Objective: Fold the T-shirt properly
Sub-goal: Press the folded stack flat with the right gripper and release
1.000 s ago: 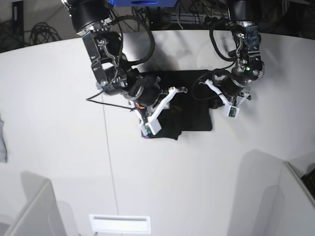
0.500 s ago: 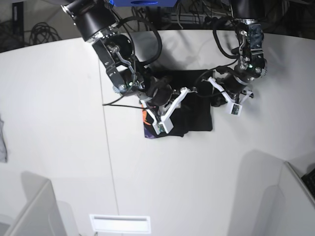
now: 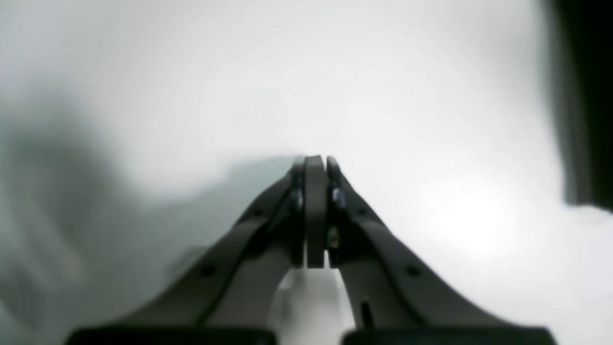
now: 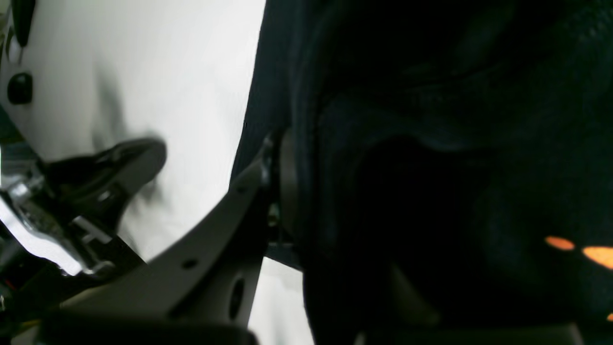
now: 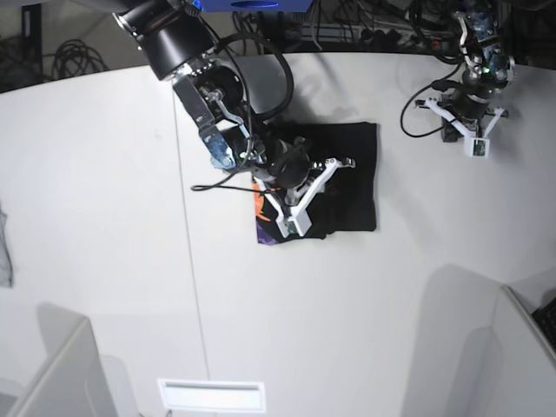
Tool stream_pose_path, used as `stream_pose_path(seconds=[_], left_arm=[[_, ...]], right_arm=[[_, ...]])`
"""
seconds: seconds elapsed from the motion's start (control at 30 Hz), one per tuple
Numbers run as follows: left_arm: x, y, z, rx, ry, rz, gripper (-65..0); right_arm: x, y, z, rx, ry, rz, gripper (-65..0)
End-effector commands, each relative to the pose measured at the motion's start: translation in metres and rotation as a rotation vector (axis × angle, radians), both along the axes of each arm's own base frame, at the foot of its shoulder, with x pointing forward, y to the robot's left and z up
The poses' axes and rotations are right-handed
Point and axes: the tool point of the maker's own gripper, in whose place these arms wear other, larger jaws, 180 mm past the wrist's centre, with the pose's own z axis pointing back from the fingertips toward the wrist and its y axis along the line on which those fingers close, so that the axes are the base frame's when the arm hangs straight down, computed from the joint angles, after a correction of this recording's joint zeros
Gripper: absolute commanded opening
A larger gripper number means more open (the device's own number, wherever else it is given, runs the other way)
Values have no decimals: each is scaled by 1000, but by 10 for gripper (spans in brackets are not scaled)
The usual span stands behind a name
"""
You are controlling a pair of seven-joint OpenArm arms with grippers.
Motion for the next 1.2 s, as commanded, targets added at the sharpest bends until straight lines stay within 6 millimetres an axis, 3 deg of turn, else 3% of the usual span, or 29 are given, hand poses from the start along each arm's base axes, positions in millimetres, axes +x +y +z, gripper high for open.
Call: stream_pose_path(seconds=[0.0, 0.13, 0.33, 0.47, 0.67, 0.77, 1.03, 1.17], left_arm=[[-8, 8, 2, -3, 14, 0, -650], [-18, 17, 6, -31, -1, 22, -650], [-23, 21, 2, 11, 32, 9, -650], [-23, 21, 2, 10, 31, 10, -650], [-23, 20, 1, 8, 31, 10, -650], [-23, 20, 1, 8, 31, 10, -650], [-23, 20, 1, 8, 31, 10, -650], [-23, 18, 1, 6, 33, 5, -650]], right_arm=[[10, 7, 18, 43, -45, -3, -602], [10, 9, 20, 48, -51, -2, -432], [9, 24, 28, 81, -50, 5, -300], [14, 29, 36, 93, -67, 7, -287], [17, 32, 28, 79, -45, 10, -287], [8, 46, 25, 73, -34, 52, -287], [-9, 83, 42, 50, -115, 214, -287], [-15, 96, 65, 71, -182, 271, -287]])
